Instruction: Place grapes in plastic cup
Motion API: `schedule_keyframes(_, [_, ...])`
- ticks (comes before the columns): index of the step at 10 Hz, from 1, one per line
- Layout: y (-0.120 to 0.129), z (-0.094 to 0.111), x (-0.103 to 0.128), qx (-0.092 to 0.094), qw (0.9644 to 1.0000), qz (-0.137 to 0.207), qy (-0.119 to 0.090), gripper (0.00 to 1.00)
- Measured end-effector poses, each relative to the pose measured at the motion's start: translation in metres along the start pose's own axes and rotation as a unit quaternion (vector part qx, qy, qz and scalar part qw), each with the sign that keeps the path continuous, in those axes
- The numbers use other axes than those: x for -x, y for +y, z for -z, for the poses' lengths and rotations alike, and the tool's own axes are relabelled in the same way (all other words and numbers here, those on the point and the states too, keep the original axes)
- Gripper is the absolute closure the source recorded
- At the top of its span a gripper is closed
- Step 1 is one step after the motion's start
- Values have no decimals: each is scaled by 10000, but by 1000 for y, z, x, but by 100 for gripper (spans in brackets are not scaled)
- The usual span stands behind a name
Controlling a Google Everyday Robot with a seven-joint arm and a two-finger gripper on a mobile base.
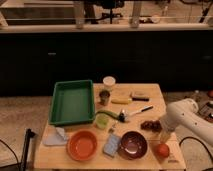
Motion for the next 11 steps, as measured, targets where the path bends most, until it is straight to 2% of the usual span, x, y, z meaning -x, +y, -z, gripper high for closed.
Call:
schedule_keyframes(3, [-7, 6, -2, -97, 9997, -217, -46, 20])
schedule_keyframes(9, [-27, -1, 10, -125, 9998, -30, -161, 20])
schedule_keyframes(10, [-29, -5, 12, -74, 9998, -4, -171, 22])
schedule_keyframes(11, [-29, -11, 13, -18, 9998, -1, -183, 30])
